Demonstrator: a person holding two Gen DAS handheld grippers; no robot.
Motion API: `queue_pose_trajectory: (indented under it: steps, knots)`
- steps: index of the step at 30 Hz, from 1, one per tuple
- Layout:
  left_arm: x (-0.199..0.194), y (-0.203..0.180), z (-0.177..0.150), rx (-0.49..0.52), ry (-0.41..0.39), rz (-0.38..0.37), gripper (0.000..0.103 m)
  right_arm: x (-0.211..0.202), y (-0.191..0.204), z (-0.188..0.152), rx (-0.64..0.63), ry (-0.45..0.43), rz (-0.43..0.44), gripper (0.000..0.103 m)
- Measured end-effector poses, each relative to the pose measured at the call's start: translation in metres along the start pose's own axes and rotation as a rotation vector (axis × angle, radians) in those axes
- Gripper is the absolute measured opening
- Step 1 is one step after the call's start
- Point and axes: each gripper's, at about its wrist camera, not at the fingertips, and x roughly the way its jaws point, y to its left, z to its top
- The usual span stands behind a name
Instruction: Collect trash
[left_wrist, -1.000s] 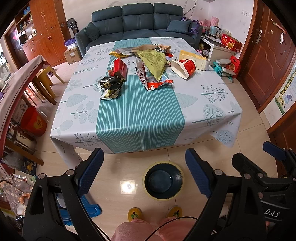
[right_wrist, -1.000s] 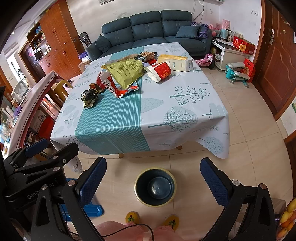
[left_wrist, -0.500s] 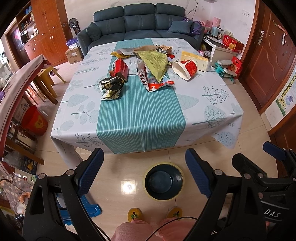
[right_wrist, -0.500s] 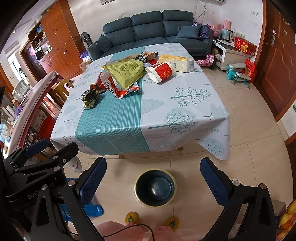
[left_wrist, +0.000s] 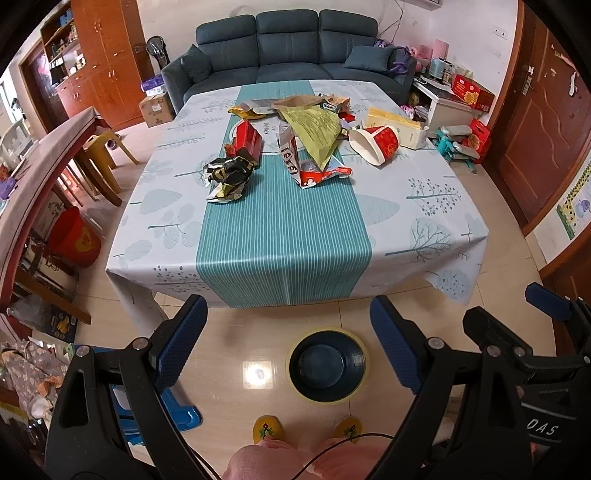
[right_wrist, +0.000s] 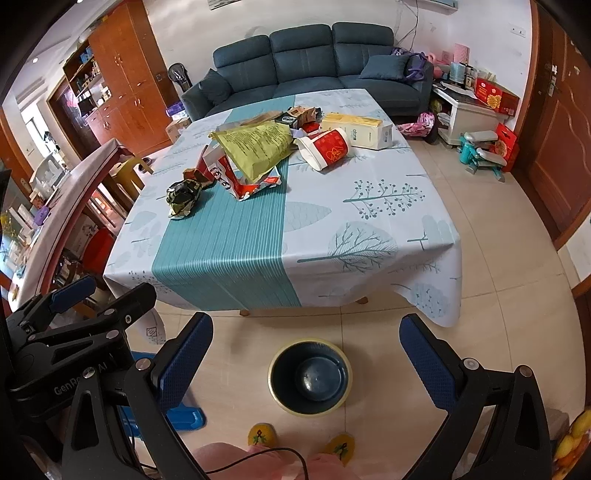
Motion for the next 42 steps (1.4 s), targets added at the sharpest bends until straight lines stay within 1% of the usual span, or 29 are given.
queue_pose_trajectory:
  steps: [10, 15, 20, 25, 28, 31, 34, 37, 38, 39, 40, 41, 42]
  knots:
    - [-0.007, -0.008, 0.003, -0.029, -0.023, 0.035, 0.088, 0.0, -0.006, 0.009, -0.046, -0.015, 0.037, 0.103]
    - [-0.013, -0.008, 0.007, -0.049, -0.028, 0.057, 0.088, -0.001, -0.006, 0.02, -0.063, -0.02, 0.07, 0.103]
    - [-0.014, 0.0, 0.011, -0.064, -0.032, 0.082, 0.088, 0.002, 0.001, 0.031, -0.085, -0.02, 0.098, 0.103]
    - [0.001, 0.02, 0.028, -0.084, -0.038, 0.089, 0.088, 0.024, 0.016, 0.05, -0.091, -0.007, 0.1, 0.103]
    - [0.021, 0.038, 0.048, -0.082, -0.033, 0.073, 0.088, 0.043, 0.027, 0.069, -0.088, 0.002, 0.083, 0.103]
    - [0.044, 0.057, 0.074, -0.05, -0.026, 0.05, 0.088, 0.065, 0.04, 0.091, -0.059, 0.003, 0.06, 0.103]
    - [0.073, 0.084, 0.108, -0.025, -0.004, 0.014, 0.088, 0.09, 0.054, 0.113, -0.004, 0.017, 0.055, 0.103]
    - [0.107, 0.109, 0.14, -0.003, 0.033, -0.015, 0.088, 0.12, 0.072, 0.133, 0.034, 0.04, 0.029, 0.101]
    - [0.119, 0.117, 0.15, -0.001, 0.048, -0.026, 0.088, 0.129, 0.077, 0.139, 0.055, 0.048, 0.029, 0.095]
    - [0.134, 0.127, 0.162, 0.006, 0.068, -0.043, 0.088, 0.139, 0.081, 0.144, 0.079, 0.058, 0.035, 0.085]
    - [0.146, 0.134, 0.172, 0.015, 0.085, -0.054, 0.088, 0.149, 0.084, 0.148, 0.101, 0.068, 0.036, 0.08]
    - [0.159, 0.141, 0.181, 0.024, 0.101, -0.065, 0.088, 0.158, 0.087, 0.151, 0.117, 0.076, 0.029, 0.076]
    - [0.171, 0.147, 0.188, 0.03, 0.117, -0.077, 0.088, 0.166, 0.09, 0.154, 0.134, 0.076, 0.018, 0.075]
